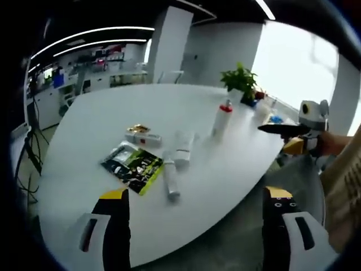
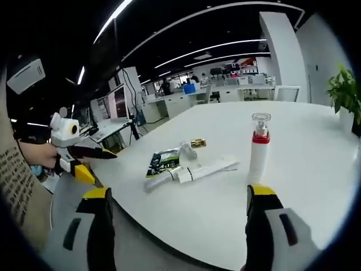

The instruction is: Arrange the skincare products in the storage area until every visible bottle or jar stands upright without overlapping.

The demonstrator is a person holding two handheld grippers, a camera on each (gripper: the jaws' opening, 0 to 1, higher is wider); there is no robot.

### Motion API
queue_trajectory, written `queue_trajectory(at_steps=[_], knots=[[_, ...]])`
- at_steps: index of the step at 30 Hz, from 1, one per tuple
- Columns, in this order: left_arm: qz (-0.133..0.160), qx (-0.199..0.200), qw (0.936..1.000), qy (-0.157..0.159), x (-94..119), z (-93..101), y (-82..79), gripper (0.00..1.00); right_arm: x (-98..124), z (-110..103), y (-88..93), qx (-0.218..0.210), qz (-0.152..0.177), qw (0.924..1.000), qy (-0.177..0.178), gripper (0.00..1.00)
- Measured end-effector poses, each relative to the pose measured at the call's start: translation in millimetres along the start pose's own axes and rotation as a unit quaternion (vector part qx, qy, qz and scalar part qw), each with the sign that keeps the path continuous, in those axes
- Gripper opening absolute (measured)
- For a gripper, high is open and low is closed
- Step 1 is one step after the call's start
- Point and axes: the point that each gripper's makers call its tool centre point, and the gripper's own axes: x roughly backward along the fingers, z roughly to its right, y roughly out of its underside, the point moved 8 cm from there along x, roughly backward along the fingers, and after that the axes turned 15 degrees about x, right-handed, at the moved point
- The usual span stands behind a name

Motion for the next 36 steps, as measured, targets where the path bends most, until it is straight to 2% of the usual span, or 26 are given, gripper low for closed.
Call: queue_trajectory(at_steps=[14, 36], knots=[[-0.011, 0.000, 0.9999, 0.001, -6.6, 5.7, -5.7, 0.95, 0.6, -3.9, 2.4, 0.012, -0.005, 0.9999, -0.006, 0.98], [-0.045, -0.032, 0.9983, 0.019, -38.3, 18.2, -27.3, 0.95, 2.0, -3.7, 4.6, 0.018, -0.010, 0.9998, -0.003, 0.98]])
